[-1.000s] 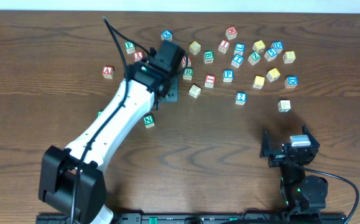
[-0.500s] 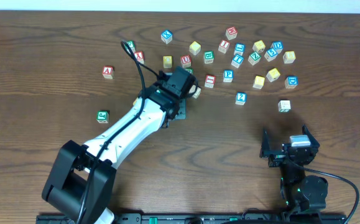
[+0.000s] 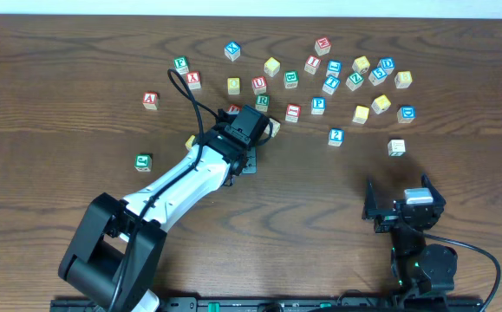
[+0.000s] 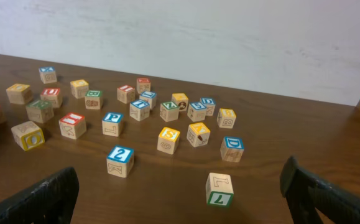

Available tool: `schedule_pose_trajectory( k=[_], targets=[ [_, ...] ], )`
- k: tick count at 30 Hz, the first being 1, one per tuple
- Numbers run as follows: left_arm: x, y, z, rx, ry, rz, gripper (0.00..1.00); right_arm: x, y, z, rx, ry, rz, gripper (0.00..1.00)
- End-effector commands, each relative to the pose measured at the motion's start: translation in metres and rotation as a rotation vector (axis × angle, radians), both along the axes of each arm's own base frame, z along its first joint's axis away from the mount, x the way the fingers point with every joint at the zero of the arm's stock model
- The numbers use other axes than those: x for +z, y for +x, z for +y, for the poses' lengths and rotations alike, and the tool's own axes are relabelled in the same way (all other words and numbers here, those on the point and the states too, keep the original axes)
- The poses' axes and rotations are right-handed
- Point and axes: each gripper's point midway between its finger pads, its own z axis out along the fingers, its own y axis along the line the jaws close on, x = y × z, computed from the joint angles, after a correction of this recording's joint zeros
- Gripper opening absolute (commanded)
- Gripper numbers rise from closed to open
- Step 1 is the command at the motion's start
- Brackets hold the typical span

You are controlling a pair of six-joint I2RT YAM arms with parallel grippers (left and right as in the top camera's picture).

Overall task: Spell out NEURIPS
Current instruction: 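Lift the red E block and carry it toward the N block, then lower the red E block beside the right side of the N block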

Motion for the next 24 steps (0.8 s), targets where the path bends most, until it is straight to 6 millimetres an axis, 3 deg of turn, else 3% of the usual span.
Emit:
schedule_pose_trajectory(
  k=[1,24],
  targets=[
    [0.000,0.001,0.006,0.027,0.021,-0.013,0.08,-0.001,0.000,-0.002,-0.011,0.015,0.003,0.99],
    [-0.019,-0.009,0.019,0.113,0.040,-0.001,0.08,-0.001,0.000,-0.002,-0.011,0.015,0.003,0.99]
  ],
)
